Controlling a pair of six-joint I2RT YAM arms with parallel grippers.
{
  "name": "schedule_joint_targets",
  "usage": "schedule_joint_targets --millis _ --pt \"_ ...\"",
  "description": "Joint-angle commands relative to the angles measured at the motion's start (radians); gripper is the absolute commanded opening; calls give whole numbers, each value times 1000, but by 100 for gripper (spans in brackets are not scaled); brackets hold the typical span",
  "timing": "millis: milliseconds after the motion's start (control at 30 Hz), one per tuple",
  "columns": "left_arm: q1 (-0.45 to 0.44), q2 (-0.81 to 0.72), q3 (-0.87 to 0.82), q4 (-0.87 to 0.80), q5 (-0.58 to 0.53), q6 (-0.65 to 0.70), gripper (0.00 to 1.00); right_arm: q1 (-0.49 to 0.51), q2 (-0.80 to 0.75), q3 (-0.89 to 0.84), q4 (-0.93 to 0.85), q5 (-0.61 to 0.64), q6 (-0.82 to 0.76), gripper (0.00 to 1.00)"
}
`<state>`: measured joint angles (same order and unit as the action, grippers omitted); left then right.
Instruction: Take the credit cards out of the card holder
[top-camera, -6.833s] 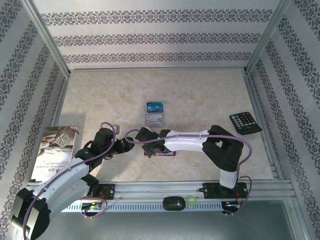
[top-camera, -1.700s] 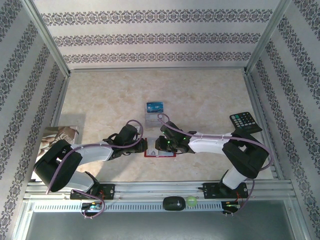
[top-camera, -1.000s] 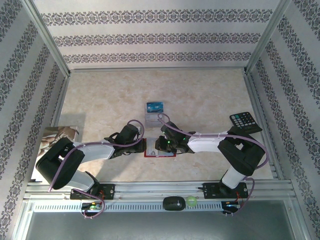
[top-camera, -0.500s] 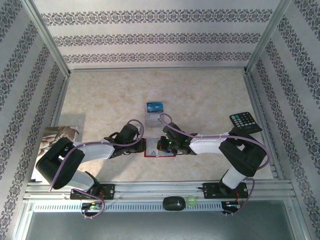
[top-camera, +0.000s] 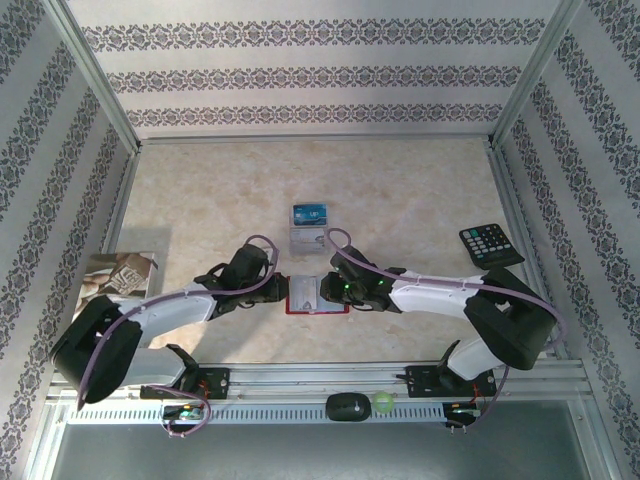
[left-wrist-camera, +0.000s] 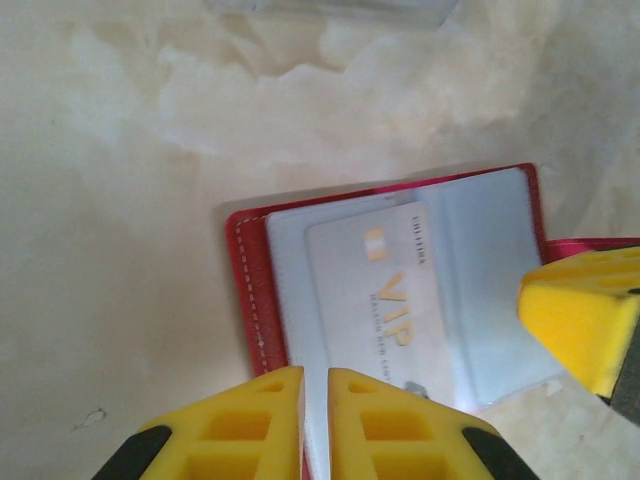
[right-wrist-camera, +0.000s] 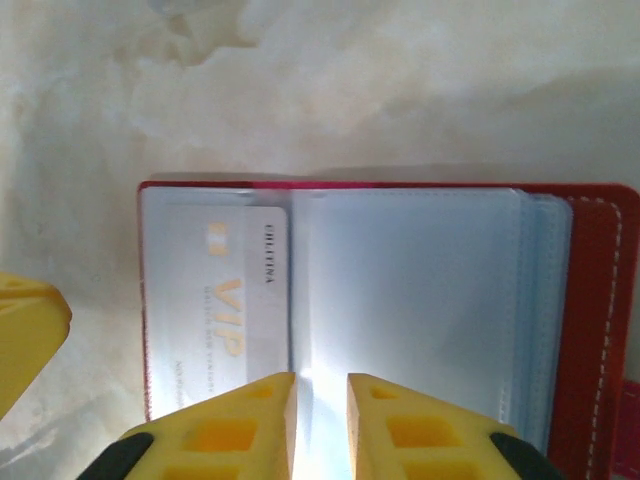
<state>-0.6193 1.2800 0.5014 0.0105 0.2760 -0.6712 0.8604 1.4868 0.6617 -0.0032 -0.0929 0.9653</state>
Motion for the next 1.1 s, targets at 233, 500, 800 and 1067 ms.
schedule_joint_targets --millis 233,500,800,1067 --pt "-56 141 67 81 27 12 10 14 5 68 -14 -73 -100 24" --pt "-50 195 45 74 -11 9 5 19 54 75 3 -114 -99 25" --pt "-48 205 1 41 -17 5 3 2 96 69 29 -138 -66 25" --pt "-48 189 -21 48 -15 4 3 -15 110 62 63 -159 -22 24"
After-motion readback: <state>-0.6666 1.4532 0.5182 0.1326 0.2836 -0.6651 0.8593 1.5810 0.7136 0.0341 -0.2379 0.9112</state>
